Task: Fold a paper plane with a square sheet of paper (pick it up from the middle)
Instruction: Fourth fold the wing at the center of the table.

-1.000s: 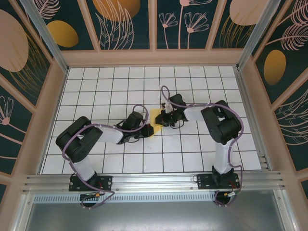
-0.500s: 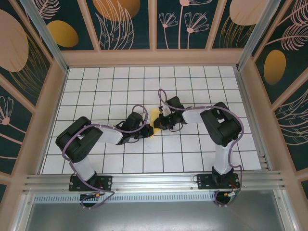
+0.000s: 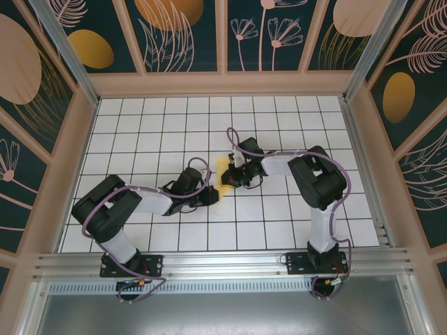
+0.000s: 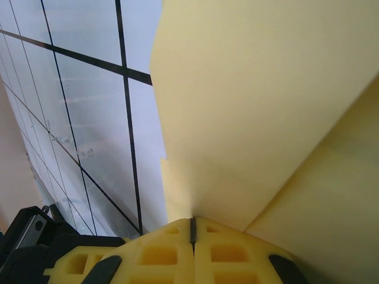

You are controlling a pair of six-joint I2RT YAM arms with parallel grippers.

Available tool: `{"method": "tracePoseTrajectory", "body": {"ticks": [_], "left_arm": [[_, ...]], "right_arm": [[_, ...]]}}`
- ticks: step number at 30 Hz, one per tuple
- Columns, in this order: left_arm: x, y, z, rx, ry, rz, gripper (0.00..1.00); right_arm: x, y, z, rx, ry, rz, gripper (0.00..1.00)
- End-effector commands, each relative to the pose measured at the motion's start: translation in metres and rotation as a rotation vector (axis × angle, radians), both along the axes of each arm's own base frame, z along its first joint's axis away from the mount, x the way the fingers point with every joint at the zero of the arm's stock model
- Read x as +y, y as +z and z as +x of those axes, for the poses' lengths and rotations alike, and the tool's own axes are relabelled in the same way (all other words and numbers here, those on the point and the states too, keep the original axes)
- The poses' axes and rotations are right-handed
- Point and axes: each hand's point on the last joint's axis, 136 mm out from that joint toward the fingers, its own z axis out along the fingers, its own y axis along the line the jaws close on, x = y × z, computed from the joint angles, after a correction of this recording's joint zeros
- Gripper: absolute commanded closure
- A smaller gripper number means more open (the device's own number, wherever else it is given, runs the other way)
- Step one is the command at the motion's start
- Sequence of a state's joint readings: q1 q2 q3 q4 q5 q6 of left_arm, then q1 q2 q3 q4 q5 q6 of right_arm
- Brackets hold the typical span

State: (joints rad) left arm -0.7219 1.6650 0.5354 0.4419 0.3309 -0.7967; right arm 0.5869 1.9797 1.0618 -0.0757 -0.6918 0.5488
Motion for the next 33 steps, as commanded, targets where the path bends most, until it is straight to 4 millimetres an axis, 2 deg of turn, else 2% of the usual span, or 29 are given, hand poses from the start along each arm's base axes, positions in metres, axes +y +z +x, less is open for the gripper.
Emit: {"method": "tracePoseTrajectory", "body": {"ticks": [1, 4, 8, 10, 16, 26, 29, 31, 33], "left_arm": [[0.008, -0.017, -0.03, 0.102, -0.066, 0.044, 1.0], [0.0, 0.008, -0.015, 0.021, -0.049, 0.002, 1.0], [-0.005, 0.05, 0.011, -0.141, 0.023, -0.077, 0.98], [-0.007, 0.055, 0.016, -0.16, 0.03, -0.087, 0.97], [-0.012, 0.025, 0.014, -0.082, 0.007, -0.039, 1.0], [0.004, -0.014, 0.006, 0.019, 0.033, 0.086, 1.0], [0.012, -0.025, -0.004, 0.066, 0.032, 0.123, 1.0], [0.021, -0.043, -0.015, 0.124, 0.028, 0.171, 1.0], [0.027, -0.051, -0.023, 0.159, 0.028, 0.192, 1.0]], "right_arm": [[-0.018, -0.037, 0.008, 0.003, -0.059, -0.135, 0.94], [-0.017, -0.036, 0.007, 0.005, -0.057, -0.128, 0.94], [-0.017, -0.034, 0.006, 0.006, -0.058, -0.12, 0.94], [-0.017, -0.035, 0.005, 0.01, -0.06, -0.116, 0.94], [-0.014, -0.034, 0.005, 0.015, -0.056, -0.099, 0.94], [-0.012, -0.03, 0.004, -0.007, -0.025, -0.079, 0.94], [-0.016, -0.031, 0.011, -0.021, -0.028, -0.081, 0.94], [-0.018, -0.032, 0.018, -0.03, -0.035, -0.078, 0.95], [-0.027, -0.033, 0.033, -0.035, -0.068, -0.07, 0.94]]}}
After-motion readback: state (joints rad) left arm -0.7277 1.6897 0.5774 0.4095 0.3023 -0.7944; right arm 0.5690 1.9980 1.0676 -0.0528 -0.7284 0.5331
